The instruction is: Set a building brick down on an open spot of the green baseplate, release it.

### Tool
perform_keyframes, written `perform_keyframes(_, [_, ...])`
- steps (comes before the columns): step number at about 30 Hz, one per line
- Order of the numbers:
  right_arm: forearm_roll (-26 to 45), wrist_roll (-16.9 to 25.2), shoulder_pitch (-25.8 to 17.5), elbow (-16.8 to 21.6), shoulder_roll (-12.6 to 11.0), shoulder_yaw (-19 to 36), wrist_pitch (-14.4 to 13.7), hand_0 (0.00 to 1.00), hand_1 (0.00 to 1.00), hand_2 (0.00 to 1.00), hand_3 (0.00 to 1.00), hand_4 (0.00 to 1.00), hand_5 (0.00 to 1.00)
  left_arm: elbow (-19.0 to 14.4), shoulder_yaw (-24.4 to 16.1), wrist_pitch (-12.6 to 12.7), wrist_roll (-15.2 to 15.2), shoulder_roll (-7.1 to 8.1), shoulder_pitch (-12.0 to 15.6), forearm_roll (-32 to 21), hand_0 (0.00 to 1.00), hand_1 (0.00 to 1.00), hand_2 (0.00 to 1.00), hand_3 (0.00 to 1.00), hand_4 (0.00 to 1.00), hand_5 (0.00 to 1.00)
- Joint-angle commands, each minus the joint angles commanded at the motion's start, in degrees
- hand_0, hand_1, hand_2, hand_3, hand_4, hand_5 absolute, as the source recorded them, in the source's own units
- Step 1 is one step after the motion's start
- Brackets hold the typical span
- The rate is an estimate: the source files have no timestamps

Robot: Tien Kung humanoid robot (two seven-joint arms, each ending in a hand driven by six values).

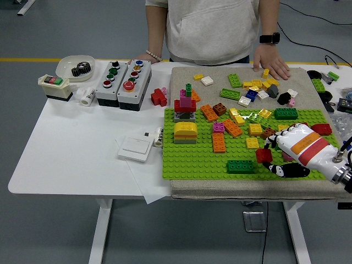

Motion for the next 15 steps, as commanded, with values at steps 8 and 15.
perform_keyframes(8, [0.0, -0.93, 1.51, -0.28, 2.3, -2.89, 0.85, 0.297, 0.439, 0.504, 0.501, 0.647, 0.456, -0.03, 0.33, 0.02, -0.19, 0.09, -0.13, -0.53, 0.736, 0.719, 0.716, 0.587, 0.642, 0.668])
perform_keyframes(15, [0.0, -1.37, 2.71, -1.09, 4.03, -3.84, 1.13, 0.295, 0.438, 0.504, 0.502, 0.649, 0.455, -0.02, 0.41, 0.01, -0.24, 0.11, -0.17, -0.64, 0.737, 0.72, 0.717, 0.588, 0.641, 0.668])
